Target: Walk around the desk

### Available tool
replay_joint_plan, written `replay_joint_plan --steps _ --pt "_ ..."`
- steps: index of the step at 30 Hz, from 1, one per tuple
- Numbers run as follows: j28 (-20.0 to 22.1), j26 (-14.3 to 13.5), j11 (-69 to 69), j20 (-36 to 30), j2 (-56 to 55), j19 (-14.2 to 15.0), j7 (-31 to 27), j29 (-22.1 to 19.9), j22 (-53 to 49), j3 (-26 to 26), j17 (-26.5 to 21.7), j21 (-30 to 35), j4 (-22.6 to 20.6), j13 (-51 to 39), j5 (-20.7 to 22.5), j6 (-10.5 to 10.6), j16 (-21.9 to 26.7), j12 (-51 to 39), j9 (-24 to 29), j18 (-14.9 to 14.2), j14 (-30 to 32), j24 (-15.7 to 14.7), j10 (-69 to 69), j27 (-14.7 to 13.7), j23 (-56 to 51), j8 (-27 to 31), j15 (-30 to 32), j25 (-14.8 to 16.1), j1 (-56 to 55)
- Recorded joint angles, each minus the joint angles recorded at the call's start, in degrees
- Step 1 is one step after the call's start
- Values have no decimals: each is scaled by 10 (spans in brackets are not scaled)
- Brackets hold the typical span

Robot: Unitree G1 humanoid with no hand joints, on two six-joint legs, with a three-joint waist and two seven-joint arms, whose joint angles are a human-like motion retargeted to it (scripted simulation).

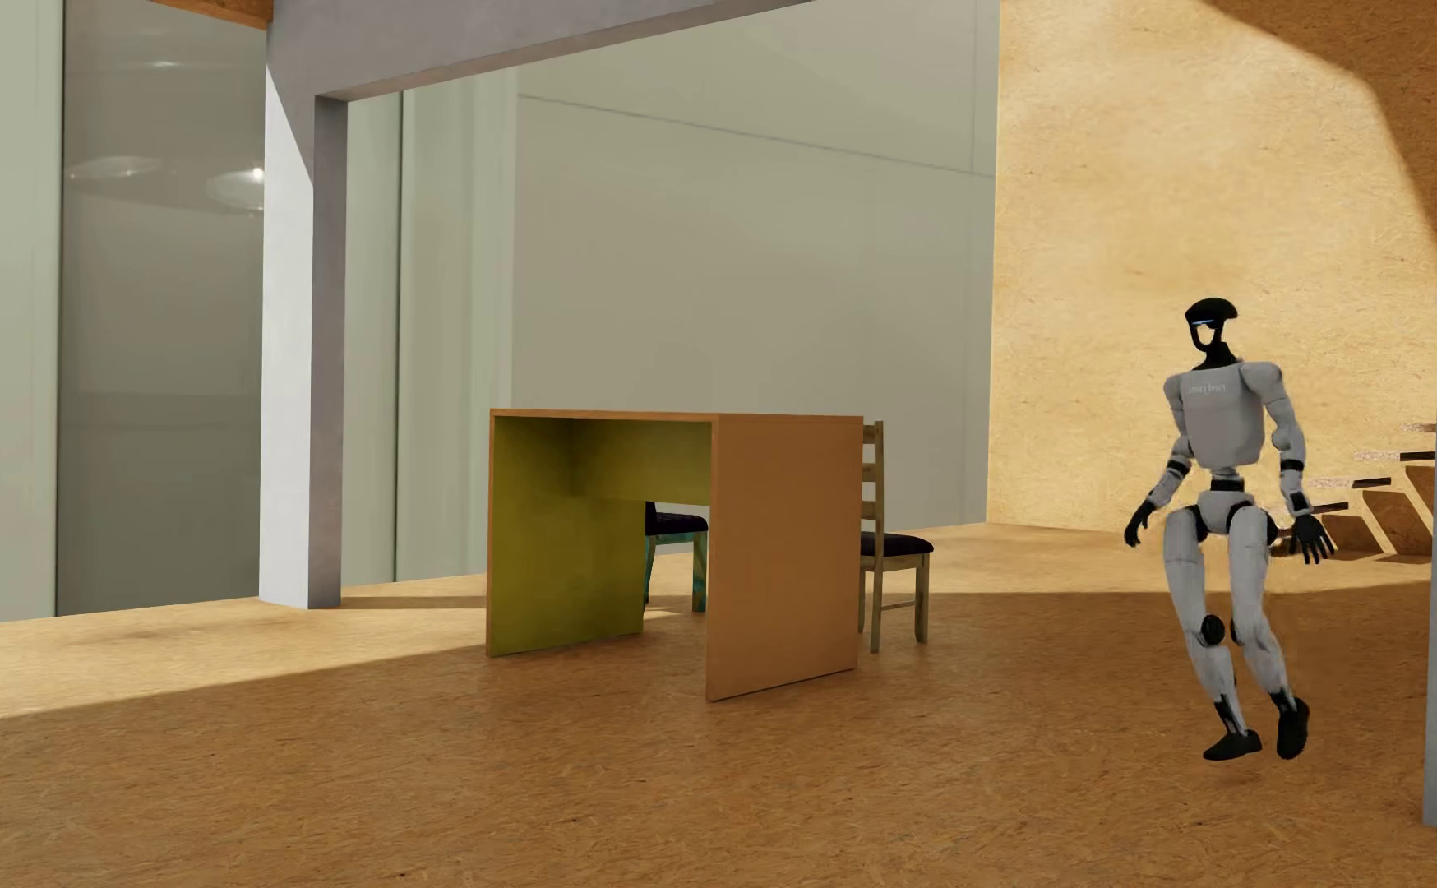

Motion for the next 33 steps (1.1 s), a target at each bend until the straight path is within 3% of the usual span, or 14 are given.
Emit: replay_joint_plan --steps 2,5,7,9,11,12,14,17,21,23,25,27,29,33 --pt "-22 -42 -7 -5 48 0 27 1 1 27 -57 124 2 -65 21 7 -26 75 -1 -9 6 29 -205 -114 -107 95 -31 -32 -36" --pt "-14 -81 -25 30 126 1 -18 -38 -27 48 -111 191 -107 -92 11 13 -62 140 0 -124 18 23 -601 -147 -292 161 -74 10 -32" --pt "-11 -72 29 40 164 8 -56 -67 -36 53 -132 185 -165 -67 -2 12 -56 132 4 -146 24 38 -599 -134 -354 145 -74 83 -36" --pt "27 -58 141 76 172 38 -75 -59 -57 59 -146 177 -177 -45 -15 4 -66 110 6 -150 121 36 -499 -87 -324 127 17 95 -25" --pt "52 -61 391 111 84 206 -39 36 -68 61 -146 178 -152 -31 -45 -10 -78 74 11 -110 31 7 -365 -1 -233 87 153 21 -24" --pt "45 -63 492 105 26 213 -20 69 -65 59 -131 170 -143 -18 -89 -19 -68 44 12 -109 -11 9 -343 40 -180 54 182 -15 1" --pt "51 -58 577 89 -86 166 9 64 -70 42 -84 115 -131 16 -167 -35 -41 -27 12 -114 -58 22 -365 90 -56 4 126 -16 82" --pt "107 -77 479 50 -233 142 42 89 -121 10 -67 -19 -133 71 -213 -43 -10 -120 7 -124 -96 27 -438 163 88 -38 105 83 195" --pt "126 -135 -30 50 -263 148 89 145 -245 -23 -163 8 -138 171 -198 -46 41 -193 2 -153 -148 -78 -542 77 100 -119 117 16 337" --pt "150 -150 -127 78 -272 152 124 163 -309 -31 -180 -28 -134 196 -167 -47 49 -181 5 -173 -177 -128 -539 79 95 -135 85 13 396" --pt "154 -142 -42 109 -270 68 149 162 -335 -33 -169 -56 -121 195 -148 -40 45 -141 7 -181 -144 -144 -484 104 92 -159 118 2 441" --pt "115 -105 20 96 -247 2 147 126 -301 -35 -127 -83 -77 195 -140 -25 38 -114 10 -149 -23 -103 -325 114 73 -174 173 4 417" --pt "57 -69 71 59 -217 1 106 70 -225 -24 -76 -91 -13 168 -101 -4 31 -92 16 -98 78 -29 -82 117 69 -157 109 16 313" --pt "-13 -67 13 26 -80 12 -25 10 -123 5 -10 -25 -31 34 -19 7 -21 -25 17 -79 21 42 99 76 69 -67 44 5 51"
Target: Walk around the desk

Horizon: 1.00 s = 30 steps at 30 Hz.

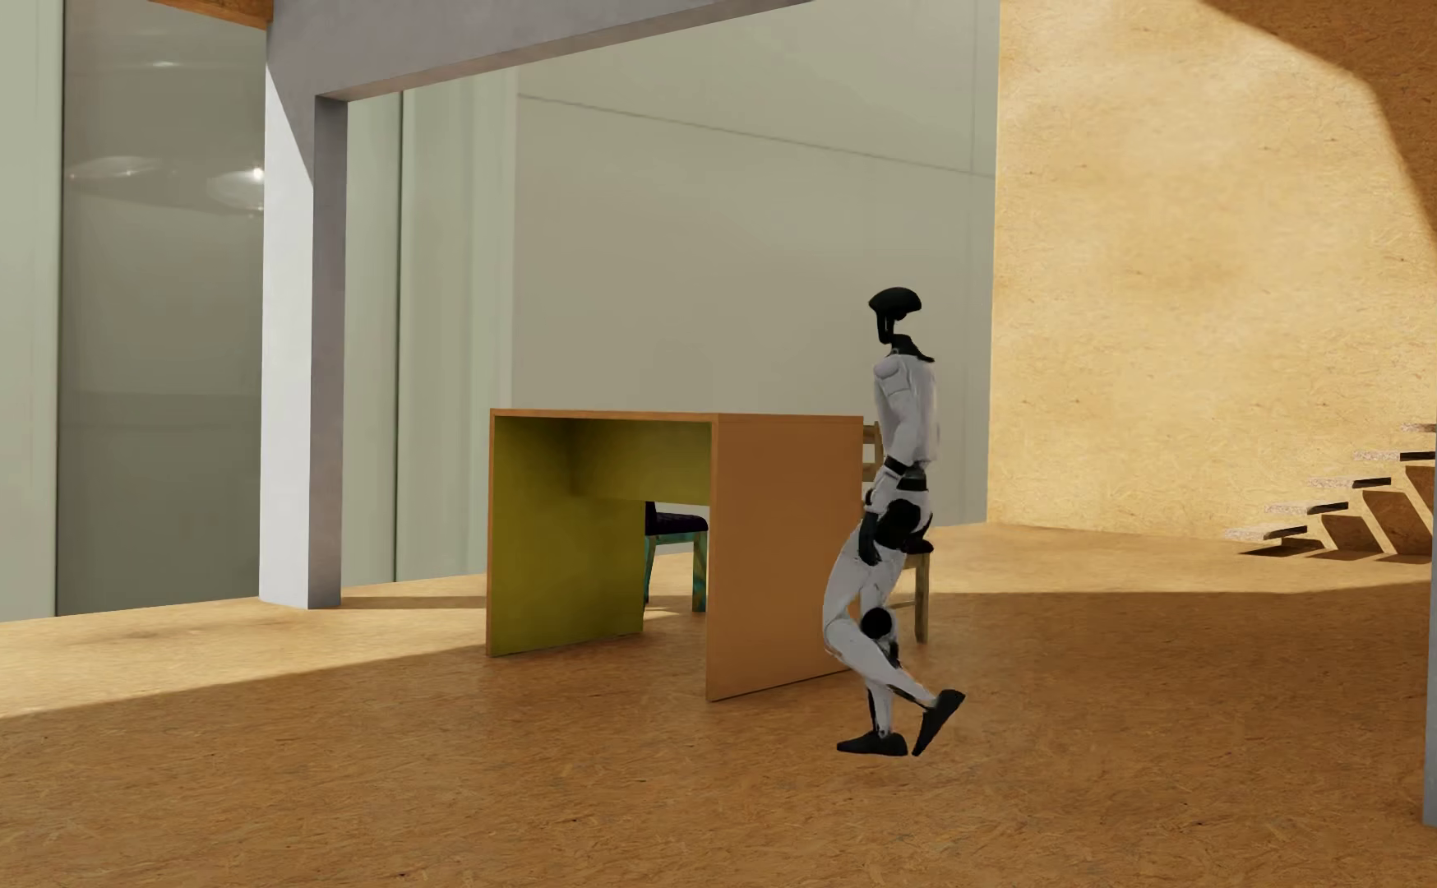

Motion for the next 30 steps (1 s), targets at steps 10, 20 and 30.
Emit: replay_joint_plan --steps 10,20,30 --pt "7 -29 34 -1 256 43 13 23 5 47 -44 354 -135 -130 2 0 -41 94 -7 9 65 7 -631 -290 -685 124 -85 586 -86" --pt "81 -19 408 14 -141 117 55 9 -31 16 -77 384 -156 -168 -232 -54 3 -56 -4 -2 -139 -39 -542 -256 -804 -20 74 658 182" --pt "126 -25 79 19 -145 37 74 21 -132 -5 -129 289 -75 7 -135 -20 8 -43 11 -22 -11 -126 -290 -223 -691 -14 111 191 321"
